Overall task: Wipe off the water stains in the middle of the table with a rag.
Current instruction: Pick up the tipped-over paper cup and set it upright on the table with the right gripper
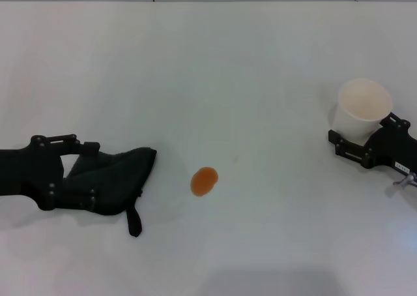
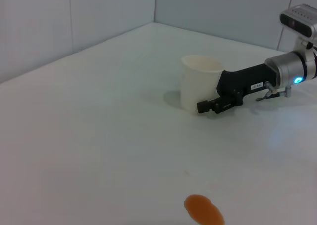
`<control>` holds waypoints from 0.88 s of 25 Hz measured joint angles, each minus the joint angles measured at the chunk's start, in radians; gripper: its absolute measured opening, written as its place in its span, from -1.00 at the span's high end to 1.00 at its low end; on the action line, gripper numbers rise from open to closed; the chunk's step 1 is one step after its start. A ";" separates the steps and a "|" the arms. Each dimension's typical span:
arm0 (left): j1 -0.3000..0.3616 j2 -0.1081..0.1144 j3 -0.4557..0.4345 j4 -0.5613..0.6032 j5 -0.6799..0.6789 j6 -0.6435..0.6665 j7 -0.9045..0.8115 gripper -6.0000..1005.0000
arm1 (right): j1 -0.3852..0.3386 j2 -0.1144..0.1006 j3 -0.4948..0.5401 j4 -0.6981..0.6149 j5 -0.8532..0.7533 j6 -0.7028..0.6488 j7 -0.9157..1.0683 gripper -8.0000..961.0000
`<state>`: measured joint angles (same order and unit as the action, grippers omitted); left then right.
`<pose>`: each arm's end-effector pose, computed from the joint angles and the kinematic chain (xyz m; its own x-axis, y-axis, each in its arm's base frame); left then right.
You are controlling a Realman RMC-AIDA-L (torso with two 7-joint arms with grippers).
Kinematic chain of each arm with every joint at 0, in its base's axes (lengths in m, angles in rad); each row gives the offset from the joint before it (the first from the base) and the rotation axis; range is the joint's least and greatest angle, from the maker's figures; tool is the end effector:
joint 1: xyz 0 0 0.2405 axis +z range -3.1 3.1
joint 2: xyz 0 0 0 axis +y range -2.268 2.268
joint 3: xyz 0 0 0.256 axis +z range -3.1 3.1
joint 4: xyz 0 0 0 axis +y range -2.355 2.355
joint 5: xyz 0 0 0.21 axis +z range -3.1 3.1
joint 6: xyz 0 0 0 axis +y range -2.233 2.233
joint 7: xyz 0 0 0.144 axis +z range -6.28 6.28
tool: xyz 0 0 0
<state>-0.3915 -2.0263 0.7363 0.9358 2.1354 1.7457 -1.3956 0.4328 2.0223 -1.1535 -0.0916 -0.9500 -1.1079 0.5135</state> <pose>-0.2924 0.2922 0.0496 0.9135 0.2898 0.2857 0.3447 -0.9242 -0.1645 0.3486 0.3083 -0.0372 0.8200 -0.1906 -0.5397 -0.5407 -0.5670 -0.6214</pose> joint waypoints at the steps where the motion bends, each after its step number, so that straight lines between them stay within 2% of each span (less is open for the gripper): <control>1: 0.001 0.000 0.000 0.000 0.000 0.000 0.000 -0.74 | -0.001 0.000 0.000 0.001 0.000 -0.003 0.000 -0.82; 9: 0.007 0.000 0.000 0.000 -0.001 0.000 0.001 -0.74 | -0.010 -0.006 -0.002 0.000 0.000 -0.035 0.027 -0.81; 19: 0.012 0.000 0.000 0.000 -0.010 -0.022 -0.005 -0.74 | -0.064 -0.022 -0.026 -0.038 -0.002 -0.064 0.041 -0.81; 22: 0.014 0.000 0.000 -0.004 -0.032 -0.027 -0.007 -0.74 | -0.102 -0.032 -0.028 -0.066 -0.002 -0.087 0.043 -0.81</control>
<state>-0.3778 -2.0263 0.7361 0.9317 2.1029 1.7183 -1.4030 0.3310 1.9904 -1.1814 -0.1578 -0.9524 -1.1947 0.5566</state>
